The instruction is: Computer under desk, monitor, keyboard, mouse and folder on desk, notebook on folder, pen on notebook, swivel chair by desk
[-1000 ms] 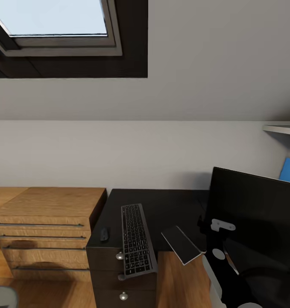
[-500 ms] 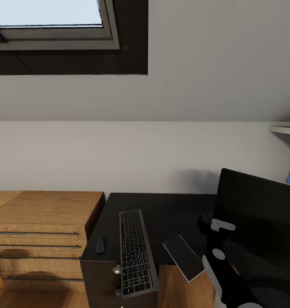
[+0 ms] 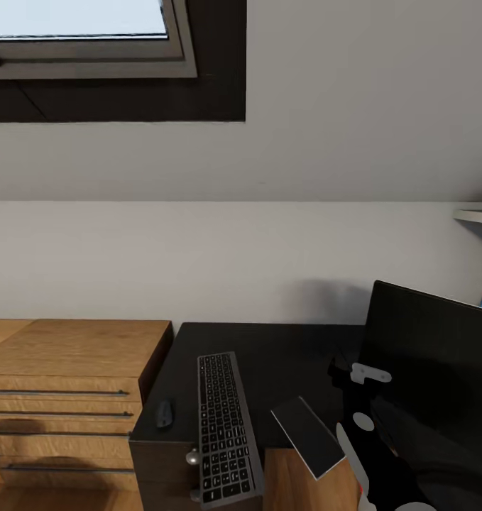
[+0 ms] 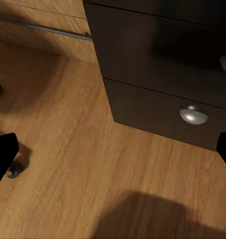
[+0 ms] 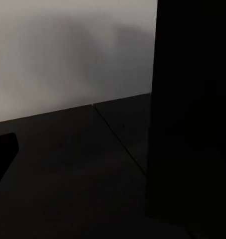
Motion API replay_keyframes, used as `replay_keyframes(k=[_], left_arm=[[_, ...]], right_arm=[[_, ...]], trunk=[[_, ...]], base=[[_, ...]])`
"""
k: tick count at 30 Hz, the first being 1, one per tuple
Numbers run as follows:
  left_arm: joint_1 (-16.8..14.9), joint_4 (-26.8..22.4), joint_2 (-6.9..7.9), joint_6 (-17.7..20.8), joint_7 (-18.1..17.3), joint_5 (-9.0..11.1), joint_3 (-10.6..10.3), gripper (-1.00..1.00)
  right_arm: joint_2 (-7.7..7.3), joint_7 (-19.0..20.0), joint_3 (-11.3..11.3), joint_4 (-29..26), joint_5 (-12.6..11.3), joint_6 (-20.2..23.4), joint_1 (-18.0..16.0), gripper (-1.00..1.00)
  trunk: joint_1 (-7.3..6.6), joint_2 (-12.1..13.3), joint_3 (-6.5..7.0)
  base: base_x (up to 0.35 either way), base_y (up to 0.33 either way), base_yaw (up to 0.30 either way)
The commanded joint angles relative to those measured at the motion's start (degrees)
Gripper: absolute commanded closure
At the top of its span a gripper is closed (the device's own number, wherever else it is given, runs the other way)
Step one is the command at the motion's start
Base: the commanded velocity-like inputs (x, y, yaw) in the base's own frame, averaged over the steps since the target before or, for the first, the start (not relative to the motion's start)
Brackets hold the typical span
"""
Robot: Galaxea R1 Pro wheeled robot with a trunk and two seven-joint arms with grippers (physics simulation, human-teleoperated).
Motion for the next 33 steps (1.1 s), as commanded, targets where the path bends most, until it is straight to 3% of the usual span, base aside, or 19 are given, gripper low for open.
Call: replay_keyframes(k=[1,9,33], left_arm=[[0.0,0.0,0.04,-0.3,0.4,0.6,-0.5,-1.0],[0.0,0.0,0.04,-0.3,0.4,0.6,-0.5,-1.0],[0.0,0.0,0.12,-0.2,0.4,0.6,-0.5,-1.0]], right_arm=[[-0.02,-0.1,0.1,0.0,-0.4,-0.3,0.0,-1.0],[-0.02,-0.1,0.1,0.0,-0.4,-0.3,0.0,-1.0],[-0.02,-0.4,0.1,-0.1,-0.5,-0.2,0.0,-1.0]], trunk=[[0.01,0.0,-0.07],[0.01,0.0,-0.07],[0.01,0.0,-0.07]], base=[[0.082,0.0,0.0],[0.167,0.0,0.0],[0.003,0.0,0.0]])
